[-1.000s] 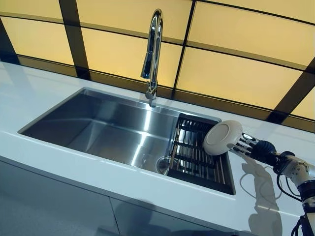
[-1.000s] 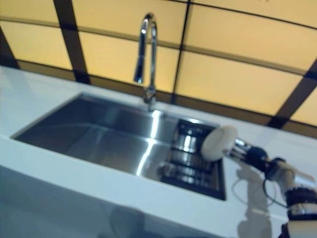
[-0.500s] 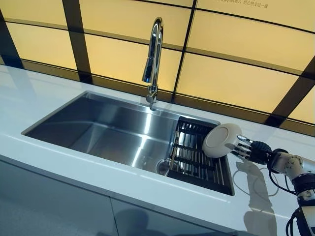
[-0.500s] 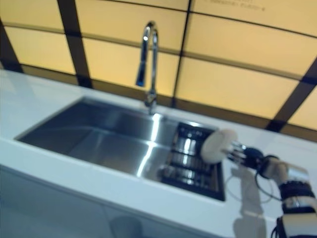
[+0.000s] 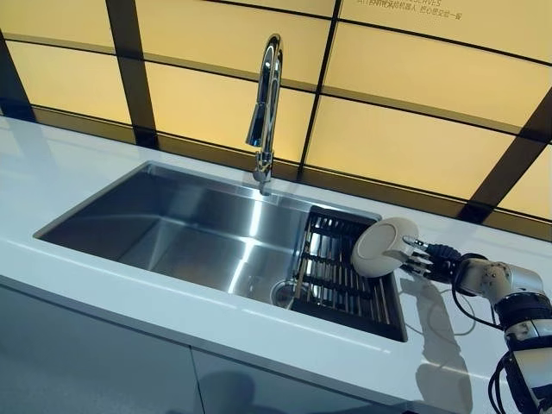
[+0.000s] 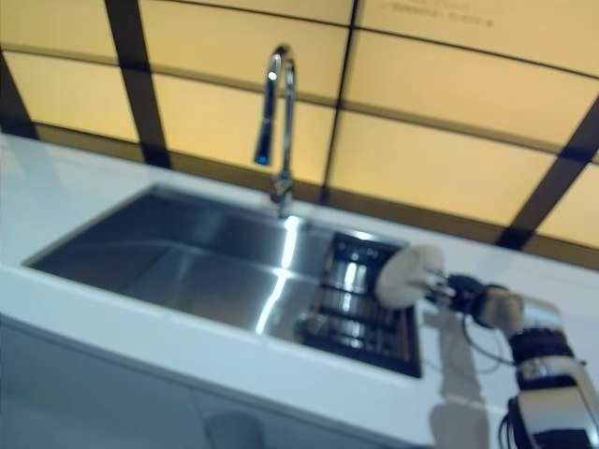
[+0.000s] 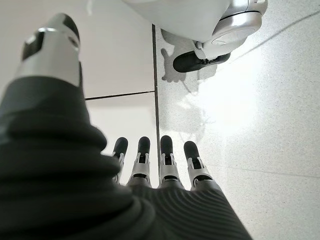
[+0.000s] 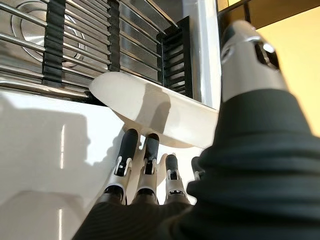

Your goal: Take plates into dishwasher

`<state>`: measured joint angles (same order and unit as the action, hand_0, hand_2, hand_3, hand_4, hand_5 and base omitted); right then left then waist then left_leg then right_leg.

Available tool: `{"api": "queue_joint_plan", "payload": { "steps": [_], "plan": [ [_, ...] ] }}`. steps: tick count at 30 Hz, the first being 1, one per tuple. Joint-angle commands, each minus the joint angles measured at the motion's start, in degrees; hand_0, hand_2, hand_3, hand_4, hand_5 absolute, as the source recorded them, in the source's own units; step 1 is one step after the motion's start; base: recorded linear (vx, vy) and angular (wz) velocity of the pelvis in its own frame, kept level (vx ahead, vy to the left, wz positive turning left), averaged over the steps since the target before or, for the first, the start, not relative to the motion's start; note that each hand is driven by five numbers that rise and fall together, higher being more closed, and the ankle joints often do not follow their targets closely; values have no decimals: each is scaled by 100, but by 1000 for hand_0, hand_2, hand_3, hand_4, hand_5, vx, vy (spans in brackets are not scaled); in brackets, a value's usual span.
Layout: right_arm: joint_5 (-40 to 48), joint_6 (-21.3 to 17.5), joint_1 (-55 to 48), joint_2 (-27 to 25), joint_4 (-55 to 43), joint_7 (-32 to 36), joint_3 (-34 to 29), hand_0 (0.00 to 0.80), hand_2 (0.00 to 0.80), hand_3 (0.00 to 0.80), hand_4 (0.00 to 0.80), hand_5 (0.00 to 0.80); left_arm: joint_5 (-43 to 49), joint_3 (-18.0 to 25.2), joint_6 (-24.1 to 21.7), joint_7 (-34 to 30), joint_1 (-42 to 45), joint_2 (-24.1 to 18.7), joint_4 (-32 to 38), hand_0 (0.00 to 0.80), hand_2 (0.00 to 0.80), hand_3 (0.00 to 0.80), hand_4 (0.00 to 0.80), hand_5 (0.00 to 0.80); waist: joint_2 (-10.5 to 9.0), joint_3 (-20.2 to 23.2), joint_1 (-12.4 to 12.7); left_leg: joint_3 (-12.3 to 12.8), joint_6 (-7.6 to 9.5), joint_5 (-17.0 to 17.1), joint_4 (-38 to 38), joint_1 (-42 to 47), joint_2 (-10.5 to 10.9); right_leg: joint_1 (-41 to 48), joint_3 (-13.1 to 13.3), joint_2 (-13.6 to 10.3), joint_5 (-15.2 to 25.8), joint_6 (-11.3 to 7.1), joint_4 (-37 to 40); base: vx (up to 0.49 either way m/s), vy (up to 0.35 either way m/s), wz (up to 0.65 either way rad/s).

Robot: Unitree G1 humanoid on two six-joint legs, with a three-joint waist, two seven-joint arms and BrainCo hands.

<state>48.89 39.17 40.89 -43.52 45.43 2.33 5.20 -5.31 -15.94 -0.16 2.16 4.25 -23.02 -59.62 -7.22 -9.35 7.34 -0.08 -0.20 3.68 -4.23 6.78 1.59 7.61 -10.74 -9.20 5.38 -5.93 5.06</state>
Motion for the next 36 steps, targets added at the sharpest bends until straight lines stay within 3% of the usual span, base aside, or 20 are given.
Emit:
{"api": "queue_joint_plan", "payload": {
  "steps": [1, 7, 8, 13, 15, 16, 23, 36],
  "plan": [
    [273, 199, 685, 217, 225, -164, 605, 0, 0, 0, 0, 0, 10, -246, 2, 46, -494, 72, -92, 0, 0, 0, 0, 0, 204, -256, 381, -83, -415, -390, 497, -215, -498, 134, -282, 123, -361, -71, -428, 0, 0, 0],
    [313, 150, 923, 405, 320, -369, 705, 0, 0, 0, 0, 0, -48, -283, 60, 64, -561, 96, -108, 0, 0, 0, 0, 0, 198, -264, 428, -106, -399, -391, 526, -238, -486, 123, -288, 119, -350, -56, -434, 0, 0, 0],
    [266, 143, 941, 419, 330, -356, 714, 69, 69, 69, 69, 69, -63, -290, 59, 70, -566, 104, -112, 0, 0, 0, 0, 0, 202, -267, 433, -104, -399, -390, 533, -246, -485, 121, -293, 116, -348, -56, -434, 0, 0, 0],
    [252, 88, 1030, 478, 340, -419, 780, 257, 257, 257, 257, 257, -84, -302, 65, 91, -552, 117, -79, 0, 0, 0, 0, 0, 204, -303, 470, -119, -395, -376, 537, -262, -474, 120, -299, 112, -320, -55, -421, 0, 0, 0],
    [245, 68, 1053, 477, 336, -457, 784, 405, 405, 405, 405, 405, -78, -305, 72, 101, -549, 114, -62, 0, 0, 0, 0, 0, 204, -321, 486, -126, -401, -366, 541, -282, -479, 108, -316, 103, -309, -61, -423, 0, 0, 0],
    [252, 75, 1067, 480, 345, -466, 786, 417, 417, 417, 417, 417, -79, -306, 78, 110, -551, 116, -63, 0, 0, 0, 0, 0, 204, -326, 491, -131, -400, -365, 542, -286, -476, 104, -319, 102, -306, -60, -426, 0, 0, 0],
    [243, -20, 1140, 443, 445, -492, 794, 800, 800, 800, 800, 800, -87, -308, 95, 119, -573, 109, -45, 0, 0, 0, 0, 0, 216, -357, 522, -153, -401, -342, 561, -341, -468, 64, -350, 96, -292, -41, -440, -8, 5, 3],
    [91, -297, 1158, 333, 511, -362, 741, 800, 800, 800, 800, 800, -135, -348, 21, 125, -590, 159, -103, 0, 0, 0, 0, 0, 249, -341, 496, -142, -408, -357, 570, -326, -474, 57, -370, 79, -314, -20, -472, -1, 1, 0]
  ]
}}
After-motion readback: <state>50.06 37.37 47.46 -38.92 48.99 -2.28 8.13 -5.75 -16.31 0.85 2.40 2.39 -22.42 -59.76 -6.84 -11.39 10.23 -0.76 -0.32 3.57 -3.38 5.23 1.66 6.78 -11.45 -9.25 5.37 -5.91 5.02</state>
